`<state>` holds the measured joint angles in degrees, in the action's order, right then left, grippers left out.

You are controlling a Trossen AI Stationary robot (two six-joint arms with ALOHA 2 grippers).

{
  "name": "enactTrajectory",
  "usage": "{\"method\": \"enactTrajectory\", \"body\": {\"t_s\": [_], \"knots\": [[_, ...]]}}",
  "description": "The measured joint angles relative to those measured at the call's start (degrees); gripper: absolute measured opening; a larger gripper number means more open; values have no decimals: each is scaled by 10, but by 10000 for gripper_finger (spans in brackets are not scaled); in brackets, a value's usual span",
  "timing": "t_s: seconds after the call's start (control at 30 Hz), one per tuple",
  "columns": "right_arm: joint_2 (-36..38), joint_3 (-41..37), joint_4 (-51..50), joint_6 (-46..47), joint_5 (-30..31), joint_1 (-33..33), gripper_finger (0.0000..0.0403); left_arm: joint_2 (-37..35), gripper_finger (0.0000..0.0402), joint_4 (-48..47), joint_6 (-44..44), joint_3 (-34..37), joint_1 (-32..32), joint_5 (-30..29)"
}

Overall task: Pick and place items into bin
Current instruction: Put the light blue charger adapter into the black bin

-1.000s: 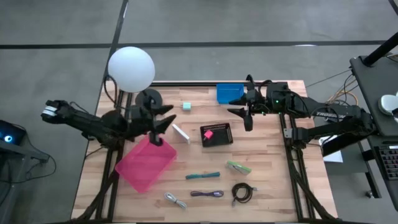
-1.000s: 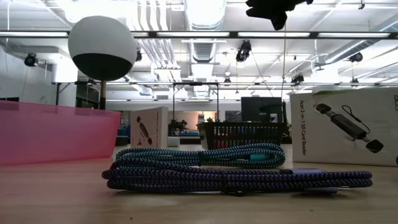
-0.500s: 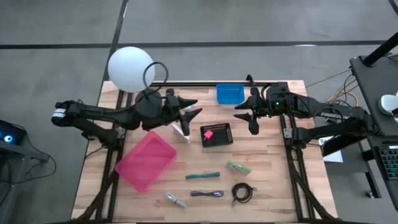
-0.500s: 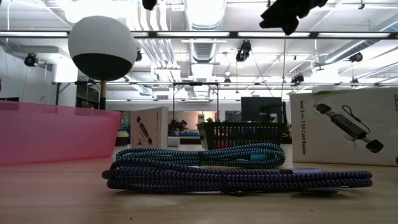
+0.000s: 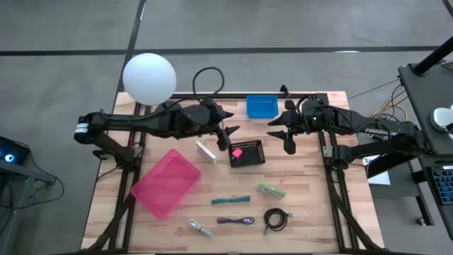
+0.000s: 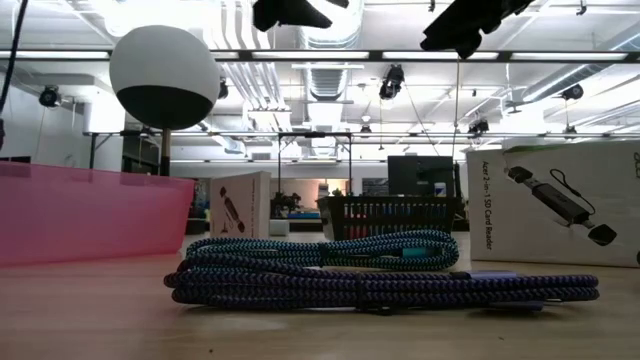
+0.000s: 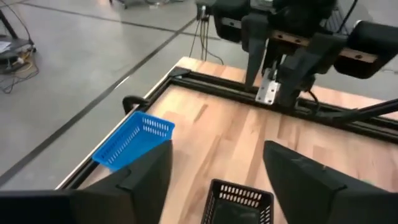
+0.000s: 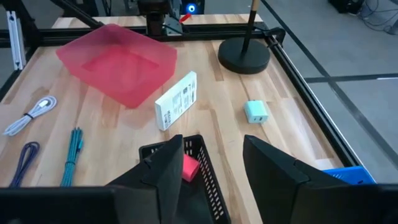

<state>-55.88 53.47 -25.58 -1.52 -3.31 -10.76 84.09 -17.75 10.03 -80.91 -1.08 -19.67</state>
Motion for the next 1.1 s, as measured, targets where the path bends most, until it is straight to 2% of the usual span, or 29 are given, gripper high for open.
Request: {"method": "enactTrajectory", "body": {"t_s": [0.17, 0.47, 0.7, 0.97, 1.1], "knots": [[0, 0, -4, 0, -1, 0, 156, 21, 272, -40, -15, -12, -8, 28], [-1, 0, -17, 33, -1, 0, 143, 63, 261, -116, -14, -16, -46, 63], [-1, 0, -17, 39, -1, 0, 143, 98, 260, -168, -3, -46, -91, 137], [-1, 0, -17, 40, 0, 0, 150, 159, 260, -276, -76, -98, -126, 148], [-1, 0, -17, 41, 0, 0, 147, 191, 260, -296, -130, -112, -134, 149]]}}
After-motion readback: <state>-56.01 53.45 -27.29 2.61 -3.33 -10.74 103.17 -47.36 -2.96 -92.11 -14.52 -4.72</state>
